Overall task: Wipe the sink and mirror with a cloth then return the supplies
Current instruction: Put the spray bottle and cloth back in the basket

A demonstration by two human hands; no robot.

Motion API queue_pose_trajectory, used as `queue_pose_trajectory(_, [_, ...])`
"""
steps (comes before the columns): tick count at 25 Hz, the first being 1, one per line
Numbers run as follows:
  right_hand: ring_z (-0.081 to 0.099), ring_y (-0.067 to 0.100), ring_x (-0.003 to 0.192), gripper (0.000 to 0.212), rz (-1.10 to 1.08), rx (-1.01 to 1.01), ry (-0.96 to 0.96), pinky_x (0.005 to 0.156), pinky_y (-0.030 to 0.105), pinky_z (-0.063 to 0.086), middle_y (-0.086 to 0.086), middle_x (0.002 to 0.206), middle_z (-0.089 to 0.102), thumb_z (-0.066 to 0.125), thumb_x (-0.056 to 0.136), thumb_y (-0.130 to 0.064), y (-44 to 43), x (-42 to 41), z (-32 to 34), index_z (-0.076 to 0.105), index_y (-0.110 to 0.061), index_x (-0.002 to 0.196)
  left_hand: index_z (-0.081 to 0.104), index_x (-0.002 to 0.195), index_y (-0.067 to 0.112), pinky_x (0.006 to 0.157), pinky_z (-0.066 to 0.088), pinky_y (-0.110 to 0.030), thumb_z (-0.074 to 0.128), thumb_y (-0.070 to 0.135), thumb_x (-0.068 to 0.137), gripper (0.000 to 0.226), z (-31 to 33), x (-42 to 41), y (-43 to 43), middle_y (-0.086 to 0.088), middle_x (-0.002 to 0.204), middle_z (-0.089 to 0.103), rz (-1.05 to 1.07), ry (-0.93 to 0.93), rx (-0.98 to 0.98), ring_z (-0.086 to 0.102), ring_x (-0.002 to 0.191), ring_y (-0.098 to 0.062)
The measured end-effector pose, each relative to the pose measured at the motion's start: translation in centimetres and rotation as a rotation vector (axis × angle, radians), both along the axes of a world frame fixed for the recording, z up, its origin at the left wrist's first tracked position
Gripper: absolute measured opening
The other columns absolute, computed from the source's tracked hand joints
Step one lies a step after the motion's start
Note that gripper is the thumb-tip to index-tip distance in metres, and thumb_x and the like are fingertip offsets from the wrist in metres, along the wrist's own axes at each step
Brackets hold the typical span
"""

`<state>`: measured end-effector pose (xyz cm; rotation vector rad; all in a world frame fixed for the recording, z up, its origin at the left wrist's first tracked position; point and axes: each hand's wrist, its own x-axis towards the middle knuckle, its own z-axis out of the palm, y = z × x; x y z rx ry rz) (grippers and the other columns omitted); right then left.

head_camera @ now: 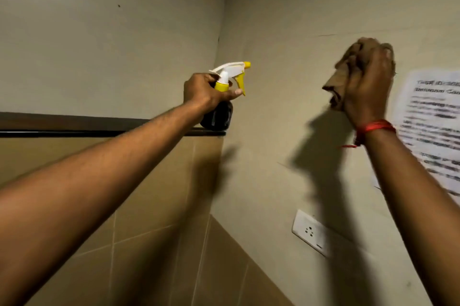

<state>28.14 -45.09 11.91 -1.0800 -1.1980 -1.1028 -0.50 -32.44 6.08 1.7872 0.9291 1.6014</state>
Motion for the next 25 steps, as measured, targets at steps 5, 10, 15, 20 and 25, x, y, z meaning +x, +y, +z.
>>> queue_pose_trajectory(5, [0.061,0.031,0.105,0.022,0.285,-0.381,0.115,0.095,0.038,0.047,0.013,0.109,0.067,0.048,0.098,-0.021,17.6,-4.7,-3.0,0.063,-0.007,0.107,0.080,0.102,0.016,0.075,0.049,-0.021,0.092,0.039,0.067,0.044,0.5,-0.7,11.4,0.002,0.093,0.074,0.098,0.047,-0.016,0.066,0.086,-0.010])
queue_pose_trajectory(10, [0.062,0.031,0.115,0.026,0.294,-0.914,0.038,0.094,0.030,0.045,0.008,0.122,0.068,0.048,0.101,-0.036,34.2,-3.8,-8.6,0.066,-0.024,0.116,0.078,0.106,0.016,0.079,0.049,-0.025,0.088,0.038,0.074,0.040,-1.4,0.4,24.9,-0.003,0.100,0.078,0.239,0.048,0.020,0.069,0.092,-0.014])
queue_pose_trajectory(15, [0.065,0.006,0.108,0.025,0.601,-0.674,0.258,0.088,0.005,0.041,-0.008,0.105,0.069,0.049,0.101,-0.014,44.8,-1.9,-10.8,0.065,-0.013,0.120,0.078,0.101,0.016,0.087,0.054,-0.038,0.085,0.038,0.077,0.033,-2.2,2.4,36.8,-0.005,0.102,0.079,0.349,-0.007,0.008,0.071,0.099,-0.022])
queue_pose_trajectory(20, [0.053,0.014,0.131,0.028,0.550,-0.701,-0.010,0.112,0.020,0.037,-0.005,0.133,0.063,0.053,0.097,-0.029,54.6,-3.1,-14.7,0.065,-0.028,0.123,0.078,0.100,0.015,0.076,0.051,-0.033,0.085,0.040,0.077,0.035,-3.3,4.8,45.5,-0.001,0.092,0.073,0.360,0.076,-0.001,0.067,0.089,-0.018])
queue_pose_trajectory(25, [0.063,0.010,0.089,0.047,0.422,-0.829,-0.294,0.084,0.036,0.052,-0.010,0.099,0.068,0.029,0.096,-0.066,58.5,-3.1,-17.3,0.060,-0.033,0.110,0.075,0.088,0.017,0.066,0.046,-0.028,0.082,0.042,0.080,0.028,-6.7,3.7,49.3,-0.004,0.087,0.069,0.369,0.279,-0.102,0.065,0.078,-0.020])
